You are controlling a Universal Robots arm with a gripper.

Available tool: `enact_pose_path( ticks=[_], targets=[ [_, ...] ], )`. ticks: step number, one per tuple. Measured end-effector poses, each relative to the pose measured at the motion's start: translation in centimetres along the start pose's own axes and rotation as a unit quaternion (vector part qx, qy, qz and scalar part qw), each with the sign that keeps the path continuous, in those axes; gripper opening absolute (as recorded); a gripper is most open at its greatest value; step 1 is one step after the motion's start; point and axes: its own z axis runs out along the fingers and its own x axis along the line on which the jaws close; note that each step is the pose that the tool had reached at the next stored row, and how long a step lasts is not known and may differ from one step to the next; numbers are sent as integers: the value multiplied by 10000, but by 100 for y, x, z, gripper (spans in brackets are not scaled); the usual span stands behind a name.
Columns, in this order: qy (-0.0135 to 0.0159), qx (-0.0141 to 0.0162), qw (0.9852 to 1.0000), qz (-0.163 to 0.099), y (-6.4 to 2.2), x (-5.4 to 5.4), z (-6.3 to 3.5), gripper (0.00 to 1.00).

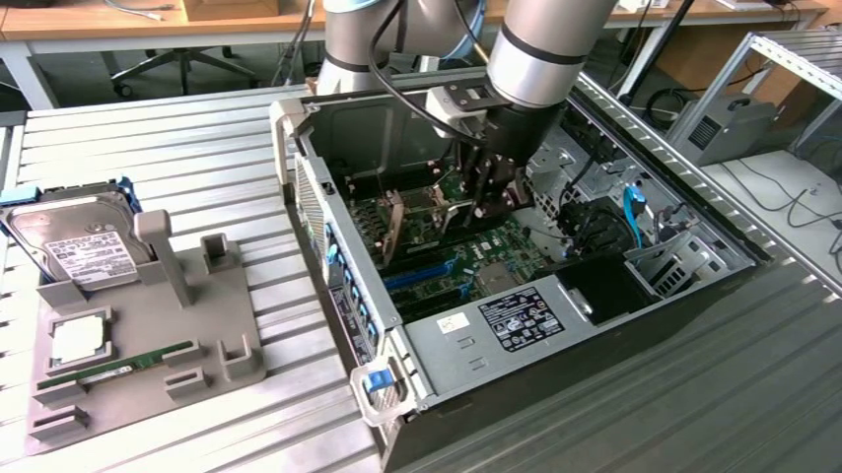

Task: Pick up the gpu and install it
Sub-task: 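Insert the gpu into the slot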

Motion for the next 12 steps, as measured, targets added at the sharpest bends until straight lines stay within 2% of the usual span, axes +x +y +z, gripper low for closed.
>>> enact_pose_path(
  ticks=[2, 12],
  targets=[
    [1, 9, 10000, -6, 1, 1, 13, 27],
    [0, 10, 10000, -7, 1, 37, 13, 27]
  ],
)
